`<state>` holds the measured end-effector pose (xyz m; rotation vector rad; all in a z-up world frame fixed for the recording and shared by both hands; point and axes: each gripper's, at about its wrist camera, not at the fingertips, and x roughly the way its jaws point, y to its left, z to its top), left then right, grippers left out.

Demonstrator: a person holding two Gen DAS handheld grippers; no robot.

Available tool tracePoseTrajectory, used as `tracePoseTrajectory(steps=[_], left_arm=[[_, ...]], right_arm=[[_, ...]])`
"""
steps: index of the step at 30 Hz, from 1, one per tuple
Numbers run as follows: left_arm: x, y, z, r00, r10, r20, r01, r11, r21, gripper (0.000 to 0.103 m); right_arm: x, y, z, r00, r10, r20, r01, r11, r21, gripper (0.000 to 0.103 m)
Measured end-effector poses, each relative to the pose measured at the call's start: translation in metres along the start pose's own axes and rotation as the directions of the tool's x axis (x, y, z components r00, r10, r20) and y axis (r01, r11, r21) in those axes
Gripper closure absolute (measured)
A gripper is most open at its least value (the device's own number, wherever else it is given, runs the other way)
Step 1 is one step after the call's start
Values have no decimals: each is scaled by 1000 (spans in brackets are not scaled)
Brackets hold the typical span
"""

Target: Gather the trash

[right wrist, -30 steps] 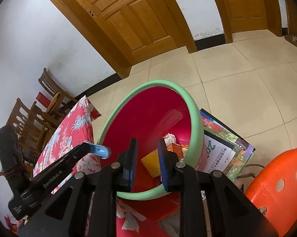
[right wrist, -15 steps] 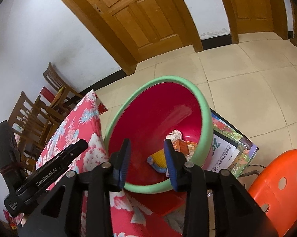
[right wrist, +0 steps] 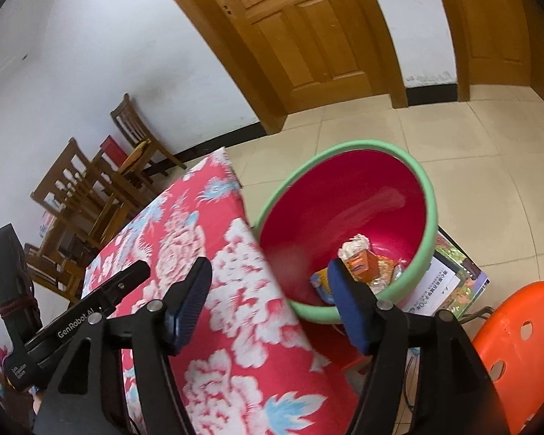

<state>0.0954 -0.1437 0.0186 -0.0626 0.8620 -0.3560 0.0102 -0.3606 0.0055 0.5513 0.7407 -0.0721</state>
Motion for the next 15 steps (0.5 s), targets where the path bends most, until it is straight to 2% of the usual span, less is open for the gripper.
tracePoseTrajectory(steps=[5,9,12,15], left_arm=[[-29,25,-8,998,56,25,-56,998,-38,42],[-50,37,-16,995,83,49,-80,995,-57,38],[-63,44,-23,992,108,62,-104,992,-67,36],[-74,49,-30,988,139,70,-134,988,-72,35]], right_arm=[[-9,25,-12,1000,12,-3,-12,999,-49,27],[-15,39,-22,1000,17,-9,-18,996,-85,23],[-22,50,-32,1000,3,-2,-3,993,-116,16],[-27,58,-39,1000,-8,0,8,991,-130,15]])
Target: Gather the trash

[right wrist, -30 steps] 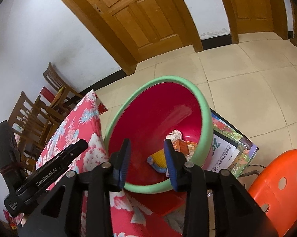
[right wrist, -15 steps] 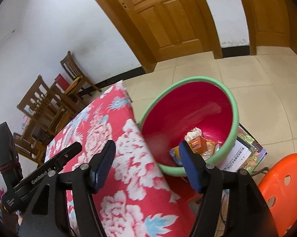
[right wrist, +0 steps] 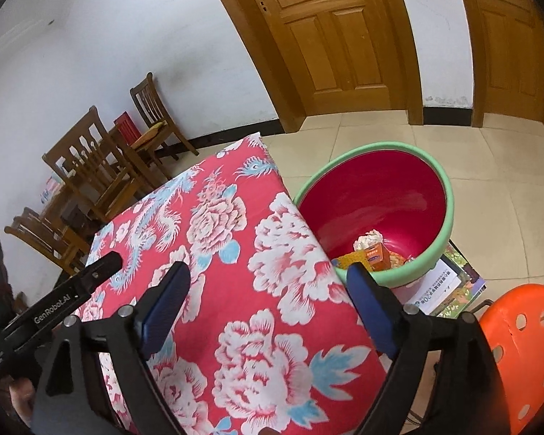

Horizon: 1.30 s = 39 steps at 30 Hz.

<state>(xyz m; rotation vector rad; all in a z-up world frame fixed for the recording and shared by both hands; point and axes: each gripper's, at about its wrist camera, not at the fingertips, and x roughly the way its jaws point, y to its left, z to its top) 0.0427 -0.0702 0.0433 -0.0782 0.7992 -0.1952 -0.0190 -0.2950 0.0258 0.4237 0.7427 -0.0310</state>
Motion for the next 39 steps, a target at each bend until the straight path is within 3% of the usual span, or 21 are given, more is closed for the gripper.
tracePoseTrajectory(steps=[12,39], left_arm=[[-34,19,-17,998,48,51,-47,999,-7,31],[-46,28,-24,989,118,84,-115,992,-43,29]], right_arm=[[-20,23,-17,1000,-16,19,17,998,-64,12],[-25,31,-23,999,-30,29,32,996,-88,12]])
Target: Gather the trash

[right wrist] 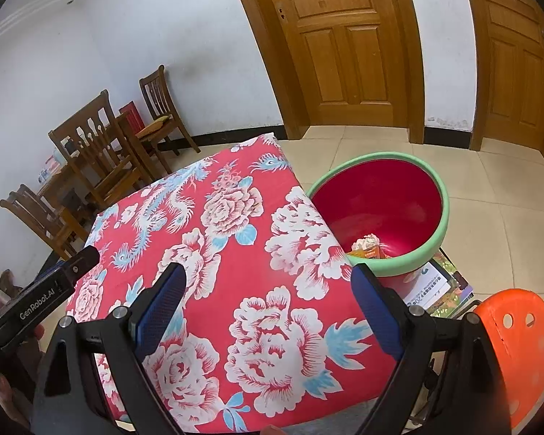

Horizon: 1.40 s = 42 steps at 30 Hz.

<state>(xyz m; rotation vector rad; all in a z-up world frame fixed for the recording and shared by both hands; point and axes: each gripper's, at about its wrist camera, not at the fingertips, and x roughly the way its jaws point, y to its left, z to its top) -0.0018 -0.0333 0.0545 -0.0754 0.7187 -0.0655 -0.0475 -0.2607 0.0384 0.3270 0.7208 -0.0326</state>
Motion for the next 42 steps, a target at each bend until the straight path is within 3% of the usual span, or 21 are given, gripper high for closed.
tracePoseTrajectory(steps=[42], left_arm=[[-2,-2,-2,1000,-12,5,12,1000,0,29]], right_arm=[[-3,-7,-4,1000,-5,6,5,1000,17,12]])
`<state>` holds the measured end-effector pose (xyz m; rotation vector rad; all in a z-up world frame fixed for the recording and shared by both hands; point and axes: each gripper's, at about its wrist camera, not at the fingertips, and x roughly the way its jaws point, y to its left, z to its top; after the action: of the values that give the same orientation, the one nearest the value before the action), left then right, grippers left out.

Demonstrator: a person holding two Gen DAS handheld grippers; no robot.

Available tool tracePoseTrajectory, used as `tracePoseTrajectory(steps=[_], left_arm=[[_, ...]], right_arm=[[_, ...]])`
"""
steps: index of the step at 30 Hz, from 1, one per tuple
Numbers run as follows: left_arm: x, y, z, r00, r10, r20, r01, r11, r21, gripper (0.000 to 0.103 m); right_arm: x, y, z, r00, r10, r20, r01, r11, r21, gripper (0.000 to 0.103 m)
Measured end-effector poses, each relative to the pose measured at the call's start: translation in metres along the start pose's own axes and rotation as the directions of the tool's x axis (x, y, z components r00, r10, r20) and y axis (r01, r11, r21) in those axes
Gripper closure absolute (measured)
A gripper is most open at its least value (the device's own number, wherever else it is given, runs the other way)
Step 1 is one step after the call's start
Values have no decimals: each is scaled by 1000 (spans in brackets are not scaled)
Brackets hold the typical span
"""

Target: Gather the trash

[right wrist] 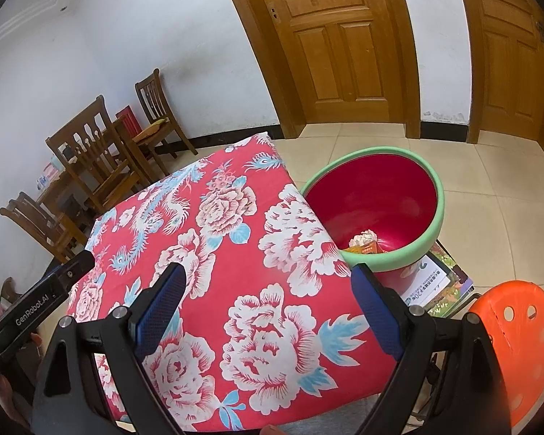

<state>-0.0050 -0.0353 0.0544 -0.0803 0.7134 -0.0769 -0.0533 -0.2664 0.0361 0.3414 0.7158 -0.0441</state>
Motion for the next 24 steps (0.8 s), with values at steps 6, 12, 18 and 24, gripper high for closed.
tracePoseTrajectory(steps=[6,12,18,24], left_arm=[[-2,-3,1,1000,-1,0,1,1000,1,29],[-4,-3,1,1000,-6,0,6,1000,-1,29],[-6,-2,1,1000,-9,2,9,1000,-2,29],[-6,-1,0,1000,-10,1,10,1000,-3,29]], right_arm=[[0,0,0,1000,0,-1,0,1000,0,12],[-1,-1,-1,1000,0,0,0,1000,1,12],[0,-1,1,1000,-2,-2,2,1000,2,12],[0,-1,0,1000,-1,-2,1,1000,2,12]])
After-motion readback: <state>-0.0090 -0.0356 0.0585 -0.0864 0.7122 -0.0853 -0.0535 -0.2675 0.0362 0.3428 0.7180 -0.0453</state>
